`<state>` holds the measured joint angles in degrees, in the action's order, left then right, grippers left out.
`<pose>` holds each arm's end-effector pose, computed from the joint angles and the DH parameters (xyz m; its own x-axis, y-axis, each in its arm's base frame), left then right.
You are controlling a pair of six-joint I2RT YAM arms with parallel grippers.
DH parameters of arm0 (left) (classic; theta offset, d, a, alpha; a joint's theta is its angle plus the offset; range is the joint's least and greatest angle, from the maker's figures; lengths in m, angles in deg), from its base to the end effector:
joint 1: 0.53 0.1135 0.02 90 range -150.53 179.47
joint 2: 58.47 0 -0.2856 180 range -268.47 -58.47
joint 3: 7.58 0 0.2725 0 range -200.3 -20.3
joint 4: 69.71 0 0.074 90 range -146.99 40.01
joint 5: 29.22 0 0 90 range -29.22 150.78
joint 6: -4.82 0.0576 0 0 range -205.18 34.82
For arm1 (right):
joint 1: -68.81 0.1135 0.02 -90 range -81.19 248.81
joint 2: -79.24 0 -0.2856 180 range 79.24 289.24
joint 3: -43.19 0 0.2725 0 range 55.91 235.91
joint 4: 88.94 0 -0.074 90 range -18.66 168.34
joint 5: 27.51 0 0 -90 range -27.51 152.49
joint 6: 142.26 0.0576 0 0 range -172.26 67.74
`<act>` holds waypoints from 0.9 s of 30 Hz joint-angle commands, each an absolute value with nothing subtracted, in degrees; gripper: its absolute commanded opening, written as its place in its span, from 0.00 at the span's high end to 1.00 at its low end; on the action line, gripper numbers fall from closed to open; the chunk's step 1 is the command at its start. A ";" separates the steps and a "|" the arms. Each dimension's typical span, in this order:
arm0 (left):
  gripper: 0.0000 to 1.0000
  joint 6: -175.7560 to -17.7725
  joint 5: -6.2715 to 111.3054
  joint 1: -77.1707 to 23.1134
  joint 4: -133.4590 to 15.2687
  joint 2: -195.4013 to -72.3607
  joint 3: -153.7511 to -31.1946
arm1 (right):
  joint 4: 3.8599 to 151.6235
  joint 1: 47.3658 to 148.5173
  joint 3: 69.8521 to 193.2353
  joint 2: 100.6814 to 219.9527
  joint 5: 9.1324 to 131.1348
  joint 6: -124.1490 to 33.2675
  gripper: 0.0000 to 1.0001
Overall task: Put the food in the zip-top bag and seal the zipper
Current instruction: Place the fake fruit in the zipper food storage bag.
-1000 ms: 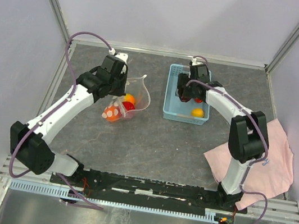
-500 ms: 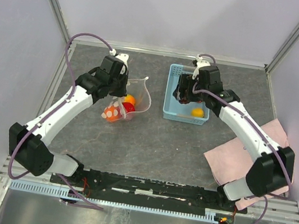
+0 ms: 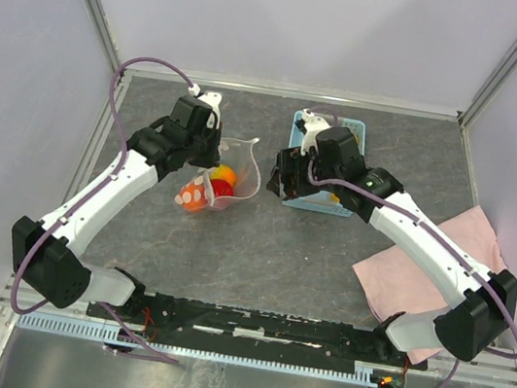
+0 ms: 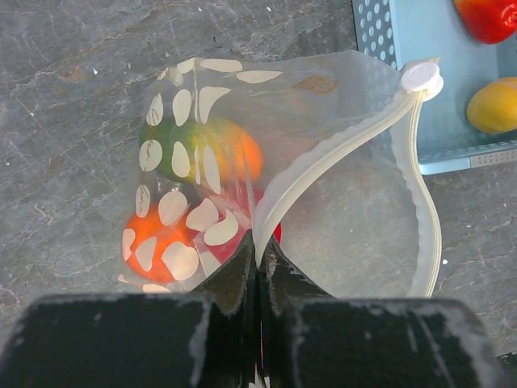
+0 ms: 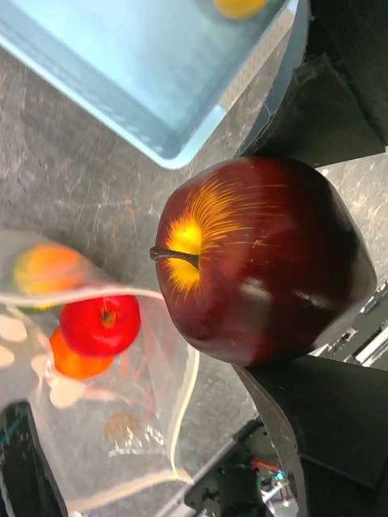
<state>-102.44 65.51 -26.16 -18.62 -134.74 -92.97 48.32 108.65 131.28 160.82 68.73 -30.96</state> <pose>0.2896 -0.1337 0.3463 -0.6873 0.0018 -0.7264 0.1800 0.9692 -0.1679 0.2684 0.2321 0.3493 -0.6786 -0.0959 -0.7282 -0.4912 0.7964 0.3529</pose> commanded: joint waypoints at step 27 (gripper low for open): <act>0.97 -99.51 61.63 -26.36 -21.84 -132.30 -92.99 | 62.63 115.31 141.49 175.88 75.41 -17.61 0.30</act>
